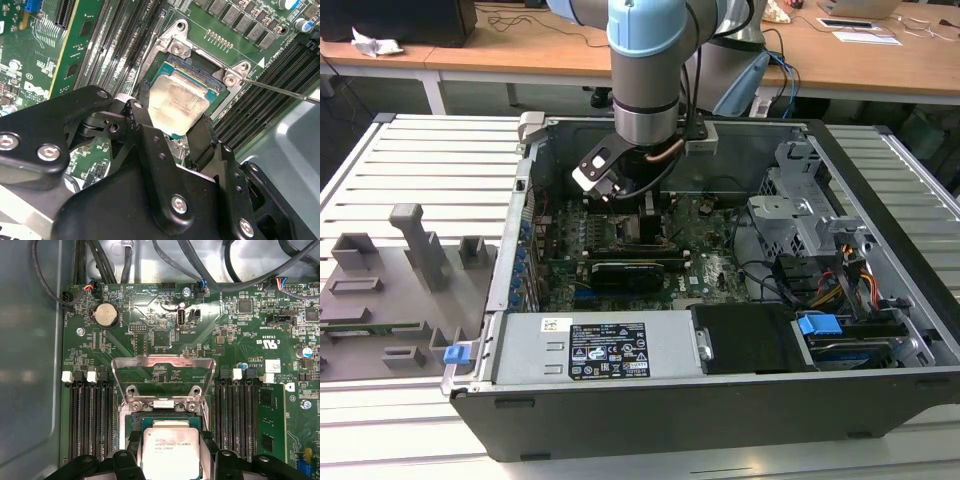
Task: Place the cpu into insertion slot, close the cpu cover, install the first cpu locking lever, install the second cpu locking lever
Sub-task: 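Place the cpu into insertion slot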
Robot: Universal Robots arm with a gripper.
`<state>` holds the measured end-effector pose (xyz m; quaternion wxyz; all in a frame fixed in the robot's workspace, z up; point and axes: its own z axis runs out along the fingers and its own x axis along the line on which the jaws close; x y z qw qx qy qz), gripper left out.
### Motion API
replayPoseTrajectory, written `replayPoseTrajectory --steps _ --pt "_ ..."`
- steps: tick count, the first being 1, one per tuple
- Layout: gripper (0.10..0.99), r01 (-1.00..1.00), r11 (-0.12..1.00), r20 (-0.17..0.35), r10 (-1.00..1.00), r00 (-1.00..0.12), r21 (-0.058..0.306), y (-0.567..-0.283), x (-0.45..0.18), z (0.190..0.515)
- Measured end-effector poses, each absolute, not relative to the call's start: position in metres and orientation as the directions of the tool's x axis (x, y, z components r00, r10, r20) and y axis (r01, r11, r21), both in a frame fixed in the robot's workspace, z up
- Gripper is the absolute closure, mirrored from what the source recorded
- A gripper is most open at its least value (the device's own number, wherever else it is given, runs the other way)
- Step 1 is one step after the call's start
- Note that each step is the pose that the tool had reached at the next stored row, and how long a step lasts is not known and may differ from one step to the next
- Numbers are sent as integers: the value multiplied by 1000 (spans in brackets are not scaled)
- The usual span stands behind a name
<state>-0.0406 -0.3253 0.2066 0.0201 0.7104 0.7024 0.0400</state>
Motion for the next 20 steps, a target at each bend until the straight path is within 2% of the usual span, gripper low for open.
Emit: replayPoseTrajectory --steps 20 --pt "545 996 -12 19 1000 10 85 -321 -41 197"
